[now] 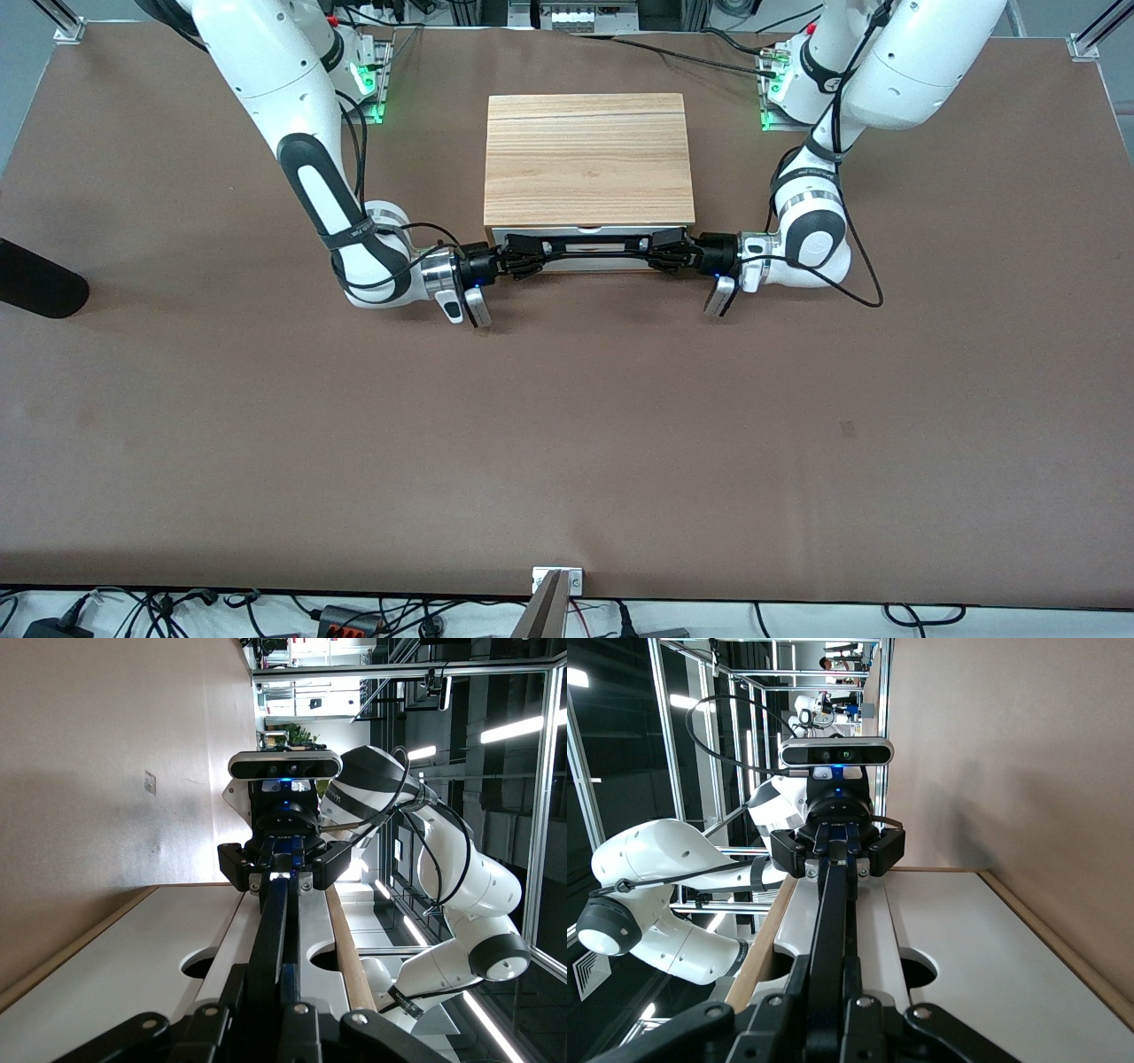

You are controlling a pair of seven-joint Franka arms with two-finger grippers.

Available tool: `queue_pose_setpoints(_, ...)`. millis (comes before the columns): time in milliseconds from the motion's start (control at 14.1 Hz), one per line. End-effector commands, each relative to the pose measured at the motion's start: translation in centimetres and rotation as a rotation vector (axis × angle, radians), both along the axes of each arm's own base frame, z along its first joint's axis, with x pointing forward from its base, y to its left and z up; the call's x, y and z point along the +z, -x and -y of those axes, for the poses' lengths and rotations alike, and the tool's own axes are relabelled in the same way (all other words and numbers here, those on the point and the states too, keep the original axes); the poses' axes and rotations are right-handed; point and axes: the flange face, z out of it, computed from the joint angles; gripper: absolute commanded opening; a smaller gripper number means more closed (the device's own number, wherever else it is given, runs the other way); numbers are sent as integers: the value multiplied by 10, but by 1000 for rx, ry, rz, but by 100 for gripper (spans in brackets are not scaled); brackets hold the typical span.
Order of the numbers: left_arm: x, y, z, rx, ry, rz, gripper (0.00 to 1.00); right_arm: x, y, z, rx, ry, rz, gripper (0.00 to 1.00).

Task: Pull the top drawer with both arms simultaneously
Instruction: 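Close both grippers on the black handle bar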

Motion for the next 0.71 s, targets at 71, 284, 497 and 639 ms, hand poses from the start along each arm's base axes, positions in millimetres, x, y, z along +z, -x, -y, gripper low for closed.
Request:
queue_pose_setpoints(71,-4,4,7,15,-4,35,1,5,-2,0,-10,-37,49,0)
queue_pose_setpoints(284,-4,4,7,15,-3,36,1,6,-3,-1,-12,-35,53,0)
queue_pose_setpoints(497,-2,0,7,18,-2,41,1,5,-9,-3,-15,-39,56,0)
queue_pose_setpoints(639,0,-7,8,20,-1,56,1,-1,-17,-5,-18,-44,62,0)
